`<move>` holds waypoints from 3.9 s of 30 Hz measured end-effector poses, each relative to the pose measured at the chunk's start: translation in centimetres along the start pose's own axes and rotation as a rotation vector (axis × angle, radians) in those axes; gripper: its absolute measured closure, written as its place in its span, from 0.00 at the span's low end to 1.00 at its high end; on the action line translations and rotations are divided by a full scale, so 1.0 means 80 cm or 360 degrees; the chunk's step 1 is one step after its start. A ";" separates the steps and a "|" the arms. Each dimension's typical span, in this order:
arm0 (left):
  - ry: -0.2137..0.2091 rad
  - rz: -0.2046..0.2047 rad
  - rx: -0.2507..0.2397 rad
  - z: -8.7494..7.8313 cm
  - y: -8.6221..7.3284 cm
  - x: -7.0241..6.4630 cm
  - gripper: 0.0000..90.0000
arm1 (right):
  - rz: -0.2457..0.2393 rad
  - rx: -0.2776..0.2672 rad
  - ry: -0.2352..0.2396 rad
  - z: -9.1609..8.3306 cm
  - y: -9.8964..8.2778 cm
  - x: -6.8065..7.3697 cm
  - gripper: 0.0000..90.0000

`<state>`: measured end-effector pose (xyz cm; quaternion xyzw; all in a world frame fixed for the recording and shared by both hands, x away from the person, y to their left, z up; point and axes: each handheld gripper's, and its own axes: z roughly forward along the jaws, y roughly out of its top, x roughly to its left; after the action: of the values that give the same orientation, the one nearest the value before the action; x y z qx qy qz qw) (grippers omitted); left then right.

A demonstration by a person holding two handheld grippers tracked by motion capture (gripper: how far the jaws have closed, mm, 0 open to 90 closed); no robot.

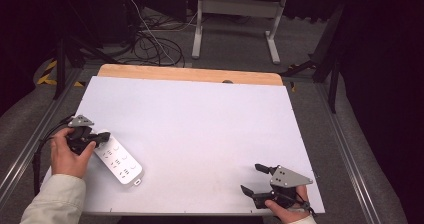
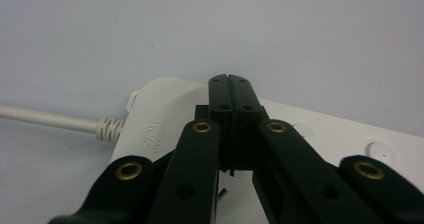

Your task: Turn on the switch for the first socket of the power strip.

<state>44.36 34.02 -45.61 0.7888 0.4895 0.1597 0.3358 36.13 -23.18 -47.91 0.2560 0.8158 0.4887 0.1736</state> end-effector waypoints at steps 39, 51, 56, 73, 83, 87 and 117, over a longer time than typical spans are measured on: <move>0.0083 -0.0045 -0.0028 0.005 -0.004 -0.011 1.00 | -0.0014 -0.0003 0.0013 0.000 0.000 0.003 0.19; 0.0121 -0.0032 -0.0006 0.006 -0.003 -0.015 1.00 | -0.0015 -0.0006 0.0016 -0.001 0.000 0.004 0.19; 0.0123 -0.0040 -0.0003 0.006 -0.003 -0.015 1.00 | -0.0016 -0.0005 0.0017 -0.001 0.000 0.005 0.19; 0.0111 -0.0063 -0.0001 0.006 -0.004 -0.013 1.00 | -0.0020 -0.0004 0.0027 0.000 0.000 0.007 0.19; 0.0067 -0.0041 0.0048 0.001 0.011 -0.028 0.97 | -0.0015 -0.0009 0.0020 -0.001 0.001 0.005 0.19; 0.0059 -0.0042 0.0009 -0.013 0.018 -0.029 0.97 | -0.0017 -0.0009 0.0020 -0.002 0.001 0.005 0.19; -0.0125 0.0102 -0.0184 -0.069 0.035 -0.067 0.62 | -0.0020 -0.0017 0.0012 -0.004 0.001 0.005 0.19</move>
<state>40.52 30.56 -39.30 0.7889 0.4404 0.1672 0.3945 35.62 -23.15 -47.72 0.2481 0.8154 0.4929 0.1749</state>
